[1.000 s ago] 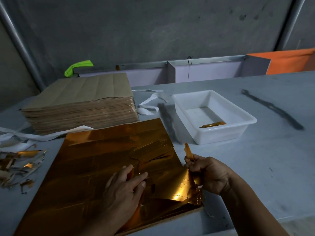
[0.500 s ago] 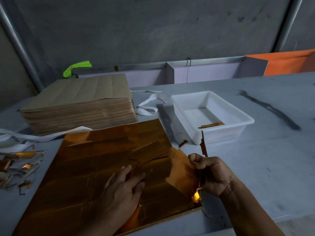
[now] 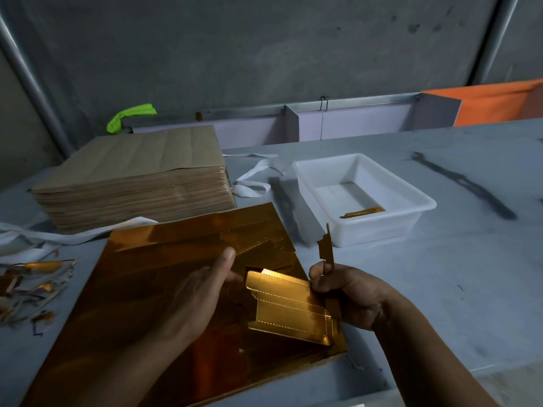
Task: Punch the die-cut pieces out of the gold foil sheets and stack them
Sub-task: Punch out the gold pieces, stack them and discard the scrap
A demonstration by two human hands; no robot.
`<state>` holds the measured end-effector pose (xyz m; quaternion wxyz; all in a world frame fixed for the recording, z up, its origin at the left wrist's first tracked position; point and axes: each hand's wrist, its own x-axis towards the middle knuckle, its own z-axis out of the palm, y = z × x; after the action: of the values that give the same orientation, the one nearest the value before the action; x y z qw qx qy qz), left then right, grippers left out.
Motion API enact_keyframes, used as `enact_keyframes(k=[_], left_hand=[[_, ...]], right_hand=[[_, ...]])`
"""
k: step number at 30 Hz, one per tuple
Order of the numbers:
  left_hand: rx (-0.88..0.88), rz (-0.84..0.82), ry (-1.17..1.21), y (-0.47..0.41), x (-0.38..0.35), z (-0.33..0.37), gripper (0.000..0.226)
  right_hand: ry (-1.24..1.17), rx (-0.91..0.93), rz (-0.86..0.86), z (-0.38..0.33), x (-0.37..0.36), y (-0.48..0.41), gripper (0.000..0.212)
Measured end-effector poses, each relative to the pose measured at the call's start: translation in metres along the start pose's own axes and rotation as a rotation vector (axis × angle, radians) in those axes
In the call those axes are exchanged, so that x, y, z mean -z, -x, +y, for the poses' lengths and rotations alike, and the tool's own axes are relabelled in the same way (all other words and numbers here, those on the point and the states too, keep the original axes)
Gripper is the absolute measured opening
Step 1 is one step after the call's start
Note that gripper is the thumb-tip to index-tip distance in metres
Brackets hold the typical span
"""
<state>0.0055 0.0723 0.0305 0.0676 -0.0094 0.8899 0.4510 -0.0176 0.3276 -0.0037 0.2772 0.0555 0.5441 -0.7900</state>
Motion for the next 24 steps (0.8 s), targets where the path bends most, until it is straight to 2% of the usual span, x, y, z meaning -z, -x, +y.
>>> enact_keyframes(k=[3, 5, 7, 8, 13, 21, 24], left_hand=[[0.006, -0.150, 0.164, 0.003, -0.004, 0.018, 0.066], [0.045, -0.218, 0.188, 0.002, -0.012, 0.022, 0.041], [0.066, -0.209, 0.162, 0.000, -0.018, 0.021, 0.013], [0.070, -0.190, 0.150, -0.002, -0.018, 0.020, 0.008], [0.176, -0.036, 0.269, -0.010, -0.002, 0.004, 0.008], [0.318, 0.139, 0.516, -0.013, 0.002, -0.037, 0.012], [0.326, 0.186, 0.604, -0.013, -0.001, -0.040, 0.014]], right_hand=[[0.059, 0.000, 0.006, -0.001, -0.002, -0.001, 0.025], [0.098, -0.004, 0.013, -0.001, -0.003, -0.001, 0.023], [0.138, -0.025, 0.038, -0.001, -0.004, -0.001, 0.022], [0.160, -0.044, 0.059, -0.001, -0.005, -0.002, 0.023], [0.103, -0.103, 0.178, -0.001, -0.007, -0.003, 0.028], [0.091, -0.129, 0.241, -0.001, -0.013, -0.001, 0.027], [0.264, -0.126, 0.246, -0.005, -0.020, 0.002, 0.026]])
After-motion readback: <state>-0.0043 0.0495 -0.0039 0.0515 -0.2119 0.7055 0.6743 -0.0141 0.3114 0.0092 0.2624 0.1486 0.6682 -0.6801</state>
